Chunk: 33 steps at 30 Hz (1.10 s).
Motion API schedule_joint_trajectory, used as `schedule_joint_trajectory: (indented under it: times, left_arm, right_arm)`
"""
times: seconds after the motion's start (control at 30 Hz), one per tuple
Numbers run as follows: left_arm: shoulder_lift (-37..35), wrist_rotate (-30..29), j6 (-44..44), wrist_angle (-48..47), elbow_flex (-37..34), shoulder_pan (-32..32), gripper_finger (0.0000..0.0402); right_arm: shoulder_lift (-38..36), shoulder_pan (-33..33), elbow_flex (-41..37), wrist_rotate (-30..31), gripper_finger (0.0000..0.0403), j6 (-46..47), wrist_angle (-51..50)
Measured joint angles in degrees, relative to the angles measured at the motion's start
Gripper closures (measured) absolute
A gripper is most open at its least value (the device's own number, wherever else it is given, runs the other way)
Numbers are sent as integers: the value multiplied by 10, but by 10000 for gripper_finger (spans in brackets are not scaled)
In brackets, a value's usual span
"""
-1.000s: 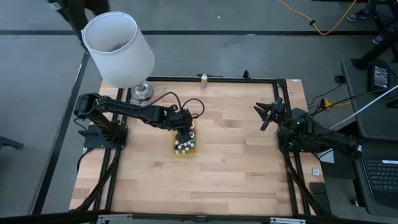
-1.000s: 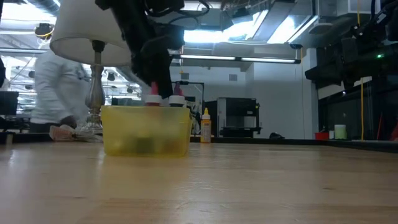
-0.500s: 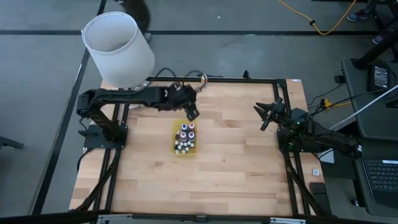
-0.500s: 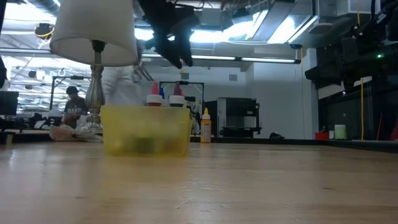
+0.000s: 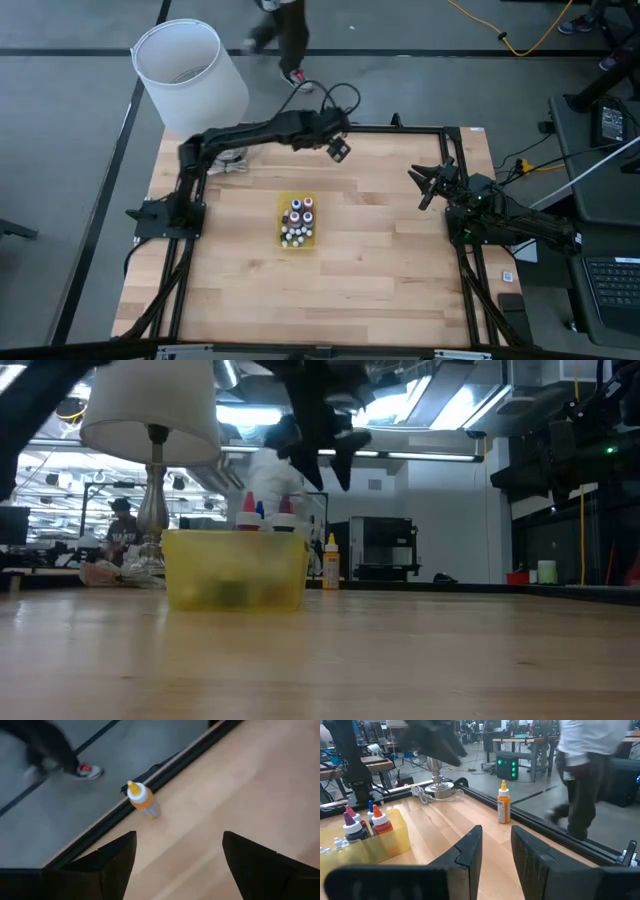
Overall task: Pick & Place food coloring
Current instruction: Put the large yellow bottle into the yellow bin
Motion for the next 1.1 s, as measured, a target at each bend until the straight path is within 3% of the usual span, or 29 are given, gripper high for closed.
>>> schedule_joint_trajectory:
  times: [0.2, 0.33, 0.57, 1.1]
  left_arm:
    - [102, 3, -7, -58, 130, 39, 113]
    - [142, 5, -29, -81, 169, 66, 114]
    - [171, 48, -60, -80, 172, 109, 112]
    - [215, 106, 6, -22, 172, 131, 112]
  right_arm:
    - [0, 0, 0, 0, 297, 0, 0]
    - [0, 0, 0, 0, 297, 0, 0]
    - [0, 0, 0, 0, 297, 0, 0]
    - [0, 0, 0, 0, 297, 0, 0]
